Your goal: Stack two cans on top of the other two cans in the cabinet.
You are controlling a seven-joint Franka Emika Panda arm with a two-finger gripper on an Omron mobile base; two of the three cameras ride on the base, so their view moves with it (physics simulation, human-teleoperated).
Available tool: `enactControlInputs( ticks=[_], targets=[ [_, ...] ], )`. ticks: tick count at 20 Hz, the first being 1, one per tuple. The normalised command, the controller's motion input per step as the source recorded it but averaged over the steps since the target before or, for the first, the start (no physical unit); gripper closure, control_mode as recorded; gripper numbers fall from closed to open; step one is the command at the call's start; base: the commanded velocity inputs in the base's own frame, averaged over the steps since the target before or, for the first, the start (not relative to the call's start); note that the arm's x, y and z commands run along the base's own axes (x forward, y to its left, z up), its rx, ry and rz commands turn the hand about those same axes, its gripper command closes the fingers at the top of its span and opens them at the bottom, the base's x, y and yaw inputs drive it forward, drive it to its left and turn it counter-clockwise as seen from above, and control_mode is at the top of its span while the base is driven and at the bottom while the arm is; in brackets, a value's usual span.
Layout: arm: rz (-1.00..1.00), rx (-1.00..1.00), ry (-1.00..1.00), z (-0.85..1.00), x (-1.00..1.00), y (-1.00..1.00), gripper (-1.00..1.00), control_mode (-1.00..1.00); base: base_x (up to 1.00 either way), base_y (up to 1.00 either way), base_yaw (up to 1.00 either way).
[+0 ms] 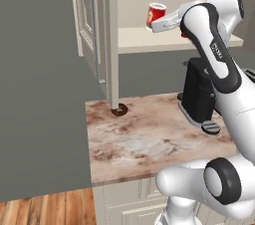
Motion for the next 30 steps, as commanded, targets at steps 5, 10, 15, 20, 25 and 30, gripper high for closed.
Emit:
enactControlInputs(
  ticks=[5,10,15,20,25,30],
  targets=[
    [0.07,0.00,0.00,0.07,0.10,0.31,1.00,-1.00,0.00,0.00,0.00],
    [0.06,0.00,-0.01,-0.08,0.11,0.24,1.00,-1.00,0.00,0.00,0.00],
    [0.03,0.00,-0.02,-0.07,0.19,0.22,1.00,-1.00,0.00,0.00,0.00],
    [0.00,0.00,0.00,0.00,0.21,0.22,1.00,-1.00,0.00,0.00,0.00],
    [0.00,0.00,0.00,0.00,0.15,0.20,1.00,-1.00,0.00,0.00,0.00],
    [0.00,0.00,0.00,0.00,0.26,0.13,1.00,-1.00,0.00,0.00,0.00]
  ],
)
